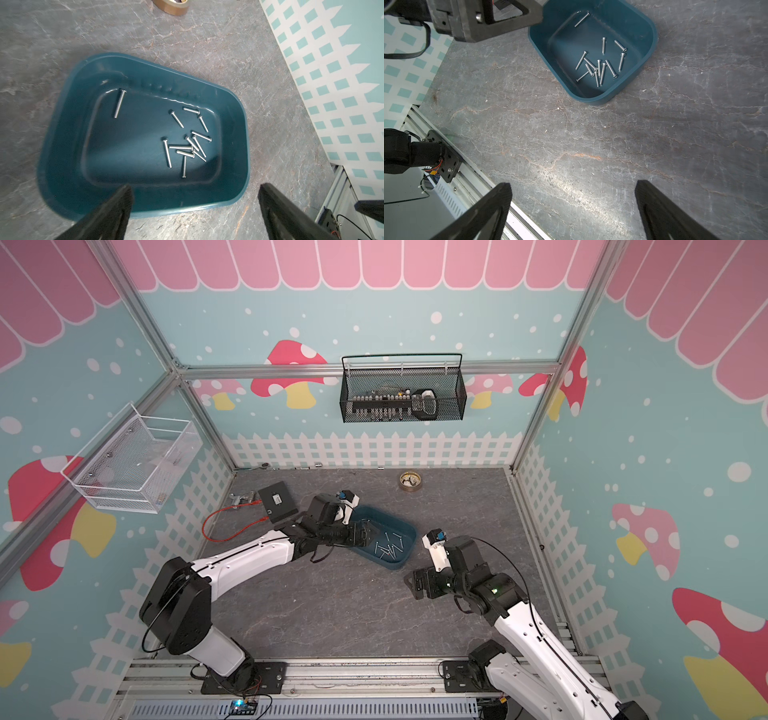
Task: Put the screws on the desktop into the storage box
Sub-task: Place the screw in the storage box, then reset both arms
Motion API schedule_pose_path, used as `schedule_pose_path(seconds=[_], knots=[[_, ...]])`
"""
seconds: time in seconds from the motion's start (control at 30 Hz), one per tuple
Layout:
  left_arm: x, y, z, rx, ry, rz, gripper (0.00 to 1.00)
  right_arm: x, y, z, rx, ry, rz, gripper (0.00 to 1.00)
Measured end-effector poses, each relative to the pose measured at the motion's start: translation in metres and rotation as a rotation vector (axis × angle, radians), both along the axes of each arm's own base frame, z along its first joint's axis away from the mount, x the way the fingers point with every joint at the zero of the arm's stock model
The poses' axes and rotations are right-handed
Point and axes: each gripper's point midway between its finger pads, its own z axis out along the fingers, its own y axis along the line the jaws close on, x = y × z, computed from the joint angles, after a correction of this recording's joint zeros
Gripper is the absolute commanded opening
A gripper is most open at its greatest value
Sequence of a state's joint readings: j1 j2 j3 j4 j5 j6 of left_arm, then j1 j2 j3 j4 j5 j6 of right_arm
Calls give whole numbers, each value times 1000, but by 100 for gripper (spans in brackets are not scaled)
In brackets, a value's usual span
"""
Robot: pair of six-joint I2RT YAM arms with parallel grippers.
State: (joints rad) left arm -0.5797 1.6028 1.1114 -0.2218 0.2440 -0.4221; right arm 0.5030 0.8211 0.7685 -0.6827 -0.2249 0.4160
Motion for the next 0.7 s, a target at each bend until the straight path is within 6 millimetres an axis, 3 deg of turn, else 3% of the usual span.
schedule_pose_path(seconds=[0.2, 0.4, 0.57, 0.7], knots=[[7, 34, 27, 0, -69, 68, 99, 16, -1, 10, -16, -76, -23, 99], [19, 81, 53, -3, -135, 169, 99, 41, -8, 22, -71, -191, -72, 99], [22, 118, 58, 17, -168, 242, 99, 67, -19, 31, -147, -347, -119, 96], [20, 134, 54, 41, -177, 265, 99, 72, -34, 18, -191, -479, -157, 95]])
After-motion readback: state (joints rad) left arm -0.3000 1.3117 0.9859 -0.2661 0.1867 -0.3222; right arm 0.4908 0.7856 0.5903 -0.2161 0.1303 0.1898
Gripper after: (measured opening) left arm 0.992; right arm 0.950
